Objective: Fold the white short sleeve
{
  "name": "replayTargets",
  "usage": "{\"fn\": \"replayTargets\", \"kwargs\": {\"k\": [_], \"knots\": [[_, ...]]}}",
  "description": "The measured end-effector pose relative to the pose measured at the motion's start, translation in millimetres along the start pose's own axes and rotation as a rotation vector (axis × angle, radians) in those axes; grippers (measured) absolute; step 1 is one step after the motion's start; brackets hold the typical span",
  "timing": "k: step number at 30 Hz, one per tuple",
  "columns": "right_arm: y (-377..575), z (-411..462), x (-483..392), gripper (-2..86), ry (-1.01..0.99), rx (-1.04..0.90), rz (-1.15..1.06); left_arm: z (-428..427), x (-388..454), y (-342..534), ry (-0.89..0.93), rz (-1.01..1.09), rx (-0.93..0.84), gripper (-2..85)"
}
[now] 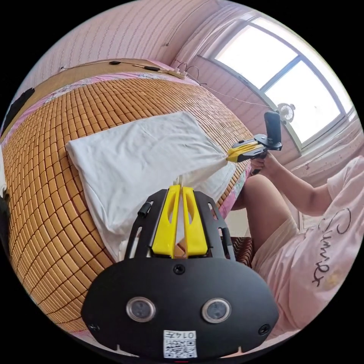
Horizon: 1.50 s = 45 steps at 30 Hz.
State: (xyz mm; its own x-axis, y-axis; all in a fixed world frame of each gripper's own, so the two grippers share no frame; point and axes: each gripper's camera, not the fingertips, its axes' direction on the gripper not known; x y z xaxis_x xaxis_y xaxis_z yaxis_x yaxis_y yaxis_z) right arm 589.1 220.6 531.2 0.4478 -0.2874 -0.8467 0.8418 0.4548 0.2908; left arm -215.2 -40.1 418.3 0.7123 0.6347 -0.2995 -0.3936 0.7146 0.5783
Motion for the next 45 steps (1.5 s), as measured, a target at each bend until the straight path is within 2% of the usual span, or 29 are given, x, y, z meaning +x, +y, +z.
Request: {"fn": "replayTargets", "kwargs": {"k": [4,9,16,23,24,30,33,36,38,41,43,45], "knots": [[25.1,18.1,-27.2,1.0,0.033,-0.196,0.014,10.4,24.3,61.4,0.006,0.001,-0.124,-0.5],[15.4,34.0,-47.4,0.7,0.070,-0.213,0.026,12.4,37.0,77.5,-0.059,-0.016,-0.117,-0.3],[-84.6,79.7,-51.5,-0.2,0.320,-0.202,0.010,61.1,69.7,23.1,-0.052,0.077,-0.059,-0.6],[-200.4,152.7,-27.8,-0.3,0.479,-0.390,-0.035,124.5,88.7,21.6,-0.189,0.125,-0.134,-1.0],[-208.4,172.7,-19.3,-0.3,0.511,-0.478,-0.034,128.5,88.1,22.7,-0.184,0.127,-0.141,-1.0],[-230.4,184.0,-14.4,-0.4,0.439,-0.642,-0.083,147.5,80.5,36.5,-0.134,0.147,-0.124,-1.0],[-246.3,181.1,-11.7,-0.5,0.516,-0.590,-0.093,142.7,82.1,36.8,-0.135,0.144,-0.074,-1.0],[-242.7,198.1,-0.9,-0.5,0.571,-0.631,-0.101,162.8,82.5,40.5,-0.096,0.165,-0.167,-1.0],[-239.2,193.5,-0.4,-0.5,0.555,-0.630,-0.103,166.8,83.8,45.2,-0.112,0.173,-0.135,-1.0],[-214.2,142.7,-0.6,-0.2,0.498,-0.369,-0.015,161.1,85.6,43.2,-0.125,0.170,-0.100,-1.0],[-161.4,77.6,-5.9,0.1,0.402,-0.091,0.099,149.0,80.6,39.0,-0.078,0.156,-0.047,-1.0],[-103.6,39.9,-15.1,0.7,0.437,0.016,0.166,134.3,72.6,31.9,-0.044,0.158,0.019,-0.9]]}}
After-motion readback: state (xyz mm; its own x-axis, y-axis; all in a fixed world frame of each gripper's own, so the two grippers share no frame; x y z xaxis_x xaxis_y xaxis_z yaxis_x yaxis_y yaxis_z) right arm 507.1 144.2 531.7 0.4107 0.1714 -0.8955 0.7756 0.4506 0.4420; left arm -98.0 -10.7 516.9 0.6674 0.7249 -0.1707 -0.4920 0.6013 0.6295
